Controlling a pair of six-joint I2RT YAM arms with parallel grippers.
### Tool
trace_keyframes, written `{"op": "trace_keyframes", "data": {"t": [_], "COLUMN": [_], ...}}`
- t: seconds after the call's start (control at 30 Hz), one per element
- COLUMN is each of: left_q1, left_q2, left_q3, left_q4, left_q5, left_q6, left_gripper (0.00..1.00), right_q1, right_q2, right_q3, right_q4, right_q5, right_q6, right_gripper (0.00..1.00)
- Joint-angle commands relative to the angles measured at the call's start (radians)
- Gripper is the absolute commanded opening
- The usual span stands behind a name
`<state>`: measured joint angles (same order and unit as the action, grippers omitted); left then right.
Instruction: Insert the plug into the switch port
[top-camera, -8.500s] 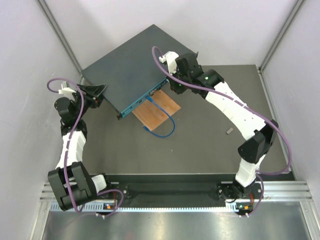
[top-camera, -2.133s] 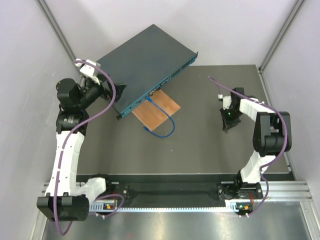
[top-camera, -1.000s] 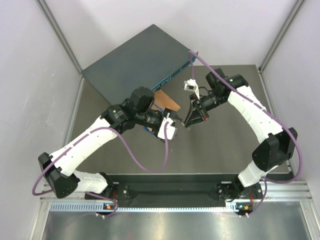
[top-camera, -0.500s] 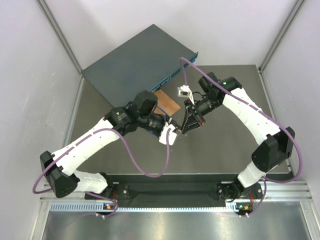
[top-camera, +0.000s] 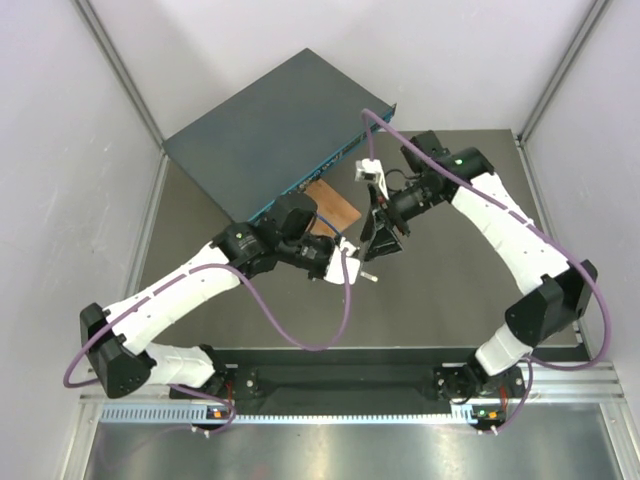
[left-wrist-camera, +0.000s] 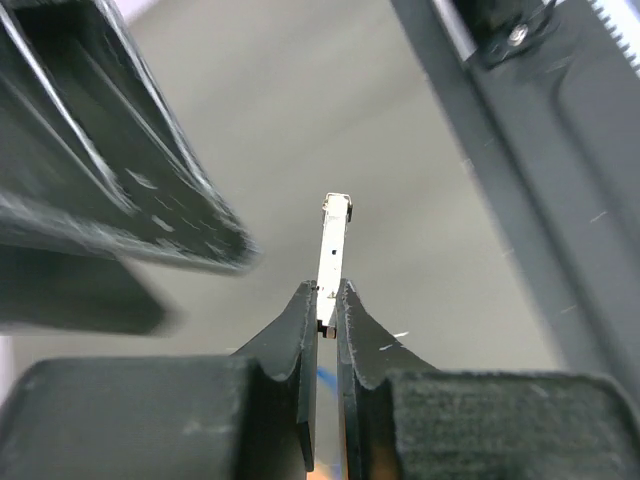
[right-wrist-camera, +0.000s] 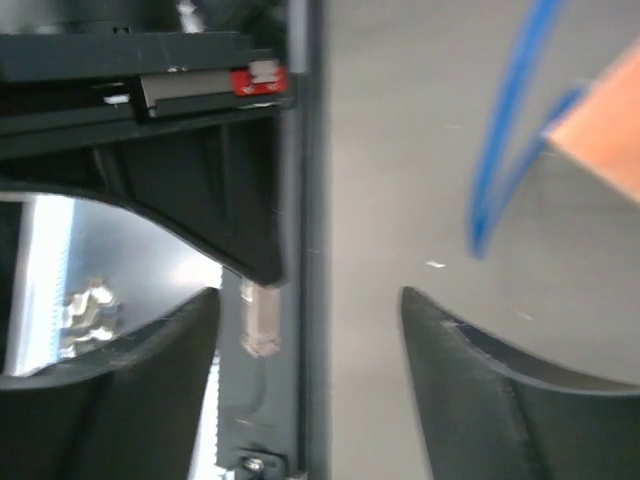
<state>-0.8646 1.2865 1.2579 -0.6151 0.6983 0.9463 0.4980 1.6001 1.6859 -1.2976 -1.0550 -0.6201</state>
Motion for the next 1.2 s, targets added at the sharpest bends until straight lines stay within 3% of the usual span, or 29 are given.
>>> {"op": "trace_keyframes", "data": {"t": [0.0,0.03,0.17,0.3,0.4,0.47,0.6,0.73,1.1,1.17], "left_q1": [-0.005,-0.005,0.019,0.101,0.177,0.231,0.256,0.263,0.268,0.268], "left_q2": [-0.056,-0.064,-0.087,-0.069,-0.046,-0.024,-0.007,-0.016,0.0,0.002], "left_q3": [-0.035,-0.043,-0.058,-0.023,0.012,0.023,0.031,-0.023,-0.054,-0.061], "left_q4": [0.11,0.132,0.21,0.25,0.264,0.287,0.299,0.446,0.518,0.518], "left_q5": [0.012,0.006,-0.025,0.032,0.062,0.096,0.139,0.213,0.251,0.248], "left_q6": [-0.267,-0.312,-0.548,-0.921,-1.136,-1.274,-1.382,-1.568,-1.699,-1.709], "left_gripper": [0.0,0.0,0.0,0.0,0.0,0.0,0.0,0.0,0.0,0.0], "right_q1": [-0.035,-0.039,-0.059,-0.076,-0.076,-0.076,-0.066,-0.021,0.209,0.229], "right_q2": [-0.107,-0.121,-0.19,-0.311,-0.38,-0.425,-0.558,-0.6,-0.556,-0.546], "right_q3": [0.037,0.034,-0.001,-0.083,-0.144,-0.21,-0.301,-0.353,-0.365,-0.361], "right_q4": [0.15,0.168,0.227,0.325,0.343,0.362,0.425,0.506,0.586,0.587], "right_q5": [0.122,0.156,0.327,0.446,0.519,0.527,0.501,0.475,0.553,0.573], "right_q6": [0.052,0.051,0.02,-0.006,-0.064,-0.098,-0.216,-0.242,-0.34,-0.349], "right_gripper": [0.74,0.79,0.84,0.96,0.98,0.97,0.86,0.8,0.64,0.58]}}
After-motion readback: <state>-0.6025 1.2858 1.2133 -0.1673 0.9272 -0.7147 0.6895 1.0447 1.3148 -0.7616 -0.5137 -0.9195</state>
